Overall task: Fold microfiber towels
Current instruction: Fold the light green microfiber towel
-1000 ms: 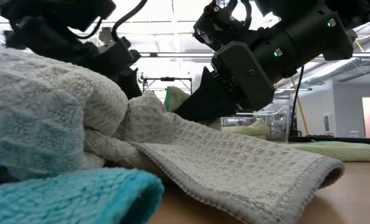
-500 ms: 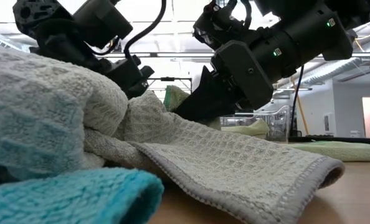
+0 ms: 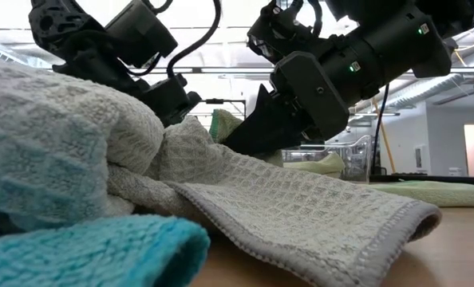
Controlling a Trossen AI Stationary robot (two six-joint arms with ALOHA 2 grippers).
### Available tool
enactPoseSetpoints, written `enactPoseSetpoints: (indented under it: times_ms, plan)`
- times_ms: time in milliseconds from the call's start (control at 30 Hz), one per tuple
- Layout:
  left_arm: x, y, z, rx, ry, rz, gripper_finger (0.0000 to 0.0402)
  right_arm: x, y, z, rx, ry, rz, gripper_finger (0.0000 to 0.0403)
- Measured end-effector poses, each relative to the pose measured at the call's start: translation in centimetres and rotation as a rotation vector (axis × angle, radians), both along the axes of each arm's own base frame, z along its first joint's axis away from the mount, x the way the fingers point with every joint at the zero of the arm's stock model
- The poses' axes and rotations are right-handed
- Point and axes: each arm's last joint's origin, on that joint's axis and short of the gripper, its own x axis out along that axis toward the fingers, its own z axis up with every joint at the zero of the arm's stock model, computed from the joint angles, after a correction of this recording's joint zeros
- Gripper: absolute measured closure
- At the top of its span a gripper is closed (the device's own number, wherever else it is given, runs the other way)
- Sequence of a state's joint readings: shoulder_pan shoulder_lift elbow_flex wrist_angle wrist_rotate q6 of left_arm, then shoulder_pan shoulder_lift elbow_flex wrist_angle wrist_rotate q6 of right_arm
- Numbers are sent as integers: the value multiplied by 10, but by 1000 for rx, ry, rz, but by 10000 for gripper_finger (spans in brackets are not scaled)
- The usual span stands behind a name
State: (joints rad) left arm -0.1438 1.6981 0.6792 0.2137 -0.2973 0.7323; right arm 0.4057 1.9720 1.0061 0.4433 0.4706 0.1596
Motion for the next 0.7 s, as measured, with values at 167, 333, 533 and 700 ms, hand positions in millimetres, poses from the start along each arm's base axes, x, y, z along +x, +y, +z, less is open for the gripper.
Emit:
enactPoseSetpoints:
  times_ms: [167, 333, 533, 700]
  plan:
    - [0, -2, 0, -45, 1, -13, 380, 0, 0, 0, 8, -1, -6, 397]
    - [0, -1, -1, -88, -8, 44, 379, 0, 0, 0, 8, -1, -7, 397]
    - [0, -3, 1, -50, -30, 85, 278, 0, 0, 0, 9, -2, -7, 397]
    - [-1, -13, 1, 4, -10, -23, 228, 0, 0, 0, 9, -2, -8, 397]
